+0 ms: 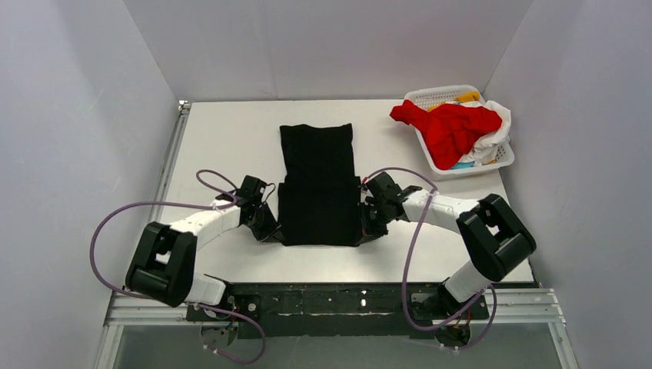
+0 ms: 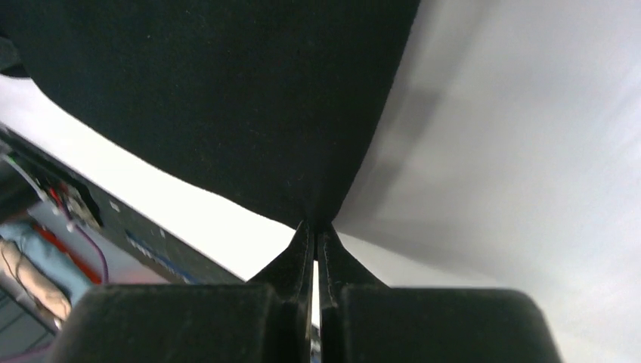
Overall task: Fold and stack the t-shirts
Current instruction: Grab one side of the 2/3 rectangular tshirt with both arms, then fold the long partially folded tshirt into a neat square
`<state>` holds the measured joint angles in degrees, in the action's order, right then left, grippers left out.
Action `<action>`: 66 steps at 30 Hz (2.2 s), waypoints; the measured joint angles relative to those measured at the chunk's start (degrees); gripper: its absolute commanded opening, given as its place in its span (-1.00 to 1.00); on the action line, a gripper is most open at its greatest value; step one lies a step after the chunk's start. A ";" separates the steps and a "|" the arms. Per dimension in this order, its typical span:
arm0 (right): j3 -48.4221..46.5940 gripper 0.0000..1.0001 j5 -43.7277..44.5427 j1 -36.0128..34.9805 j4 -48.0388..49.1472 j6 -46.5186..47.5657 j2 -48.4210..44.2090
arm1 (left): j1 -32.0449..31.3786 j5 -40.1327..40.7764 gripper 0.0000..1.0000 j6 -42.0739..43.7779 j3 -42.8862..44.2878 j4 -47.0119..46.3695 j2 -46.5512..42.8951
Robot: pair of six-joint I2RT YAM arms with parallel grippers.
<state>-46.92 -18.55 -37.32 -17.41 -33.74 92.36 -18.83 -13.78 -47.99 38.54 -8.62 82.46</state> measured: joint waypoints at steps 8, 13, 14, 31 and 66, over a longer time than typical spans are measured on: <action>8.85 -0.97 -2.56 -6.73 -8.63 -3.69 -17.64 | -6.60 2.45 -1.00 -3.15 -10.58 15.26 -22.25; 8.63 -0.97 -5.22 -7.61 -13.33 -5.70 -27.67 | -7.67 1.79 -1.00 -3.58 -8.17 26.62 -38.21; 7.91 -0.97 -5.68 -7.61 -14.34 -5.70 -28.94 | -7.72 1.84 -1.00 -3.50 -6.91 27.98 -39.74; -27.96 -0.97 -4.85 6.43 -23.34 6.99 -10.88 | -1.03 8.20 -1.00 5.42 25.77 27.65 -12.15; -81.77 0.47 -13.70 19.76 -14.05 7.98 50.29 | 9.57 13.25 0.97 15.28 74.03 27.89 46.53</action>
<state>-128.68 -32.25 -17.56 -31.46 -25.76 142.65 -9.26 -0.54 -32.71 112.57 19.27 128.99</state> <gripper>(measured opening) 0.540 0.954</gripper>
